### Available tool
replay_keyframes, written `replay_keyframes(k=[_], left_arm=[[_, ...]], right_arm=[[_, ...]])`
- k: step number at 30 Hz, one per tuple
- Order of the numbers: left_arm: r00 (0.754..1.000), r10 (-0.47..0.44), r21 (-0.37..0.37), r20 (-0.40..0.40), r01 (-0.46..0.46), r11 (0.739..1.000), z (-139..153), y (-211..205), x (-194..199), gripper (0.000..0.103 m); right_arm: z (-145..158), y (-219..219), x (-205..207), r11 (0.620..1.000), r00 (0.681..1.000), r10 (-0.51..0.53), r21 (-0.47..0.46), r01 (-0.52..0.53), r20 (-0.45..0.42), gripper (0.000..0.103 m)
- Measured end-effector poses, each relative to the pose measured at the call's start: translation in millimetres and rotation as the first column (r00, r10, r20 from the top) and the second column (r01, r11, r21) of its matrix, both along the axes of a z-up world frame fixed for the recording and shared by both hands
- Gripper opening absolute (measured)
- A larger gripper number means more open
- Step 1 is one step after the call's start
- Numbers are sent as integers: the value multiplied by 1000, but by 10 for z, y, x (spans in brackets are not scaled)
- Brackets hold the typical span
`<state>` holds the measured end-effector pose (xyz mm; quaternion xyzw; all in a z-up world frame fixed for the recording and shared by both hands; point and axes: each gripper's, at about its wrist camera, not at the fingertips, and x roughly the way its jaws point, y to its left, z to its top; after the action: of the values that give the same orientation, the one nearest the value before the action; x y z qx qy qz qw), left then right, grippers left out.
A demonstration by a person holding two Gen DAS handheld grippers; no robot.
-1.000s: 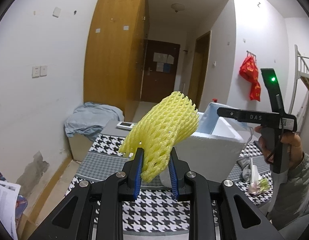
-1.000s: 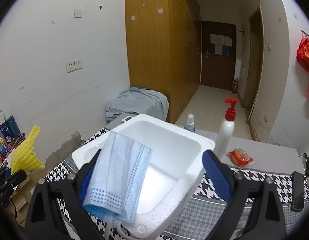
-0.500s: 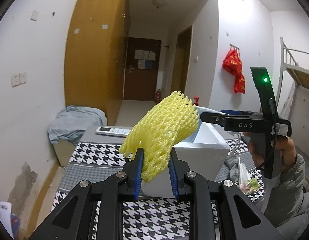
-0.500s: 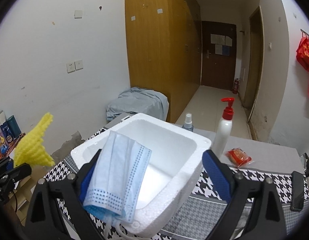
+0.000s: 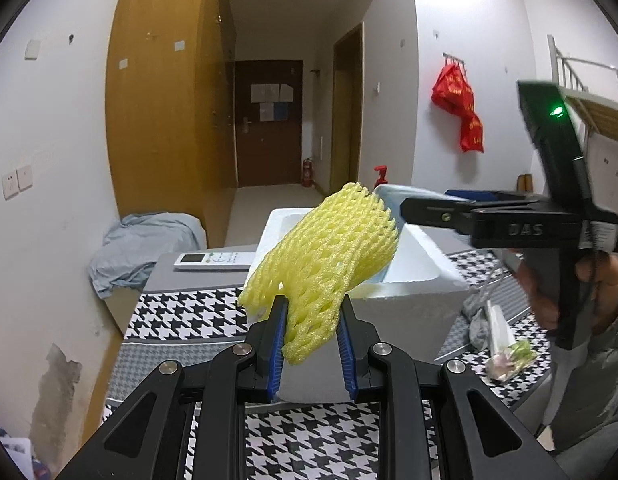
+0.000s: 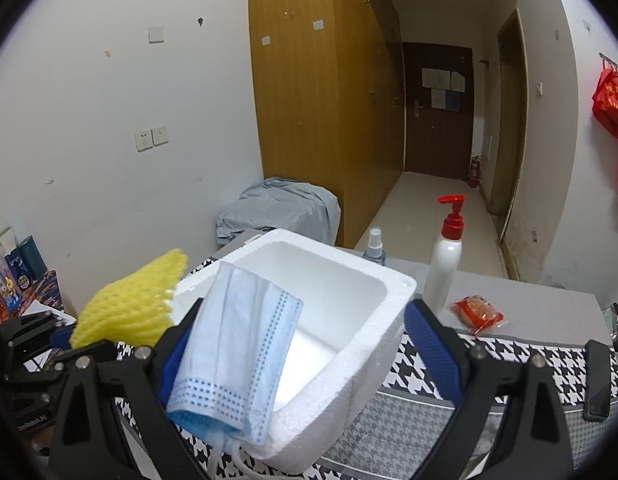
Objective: Organize soft objects
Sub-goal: 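Lower the blue mask into the foam box and open the right gripper, then lower the yellow net into the foam box and open the left gripper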
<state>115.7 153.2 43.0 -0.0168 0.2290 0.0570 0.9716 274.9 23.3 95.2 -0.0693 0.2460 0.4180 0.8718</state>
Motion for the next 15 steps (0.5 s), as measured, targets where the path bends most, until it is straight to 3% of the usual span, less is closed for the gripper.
replay_keyframes(k=[15], left_arm=[[999, 20, 20, -29, -20, 1000, -28, -5, 319, 25]], right_arm=[[8, -74, -16, 1000, 1000, 12, 10, -12, 9, 97]])
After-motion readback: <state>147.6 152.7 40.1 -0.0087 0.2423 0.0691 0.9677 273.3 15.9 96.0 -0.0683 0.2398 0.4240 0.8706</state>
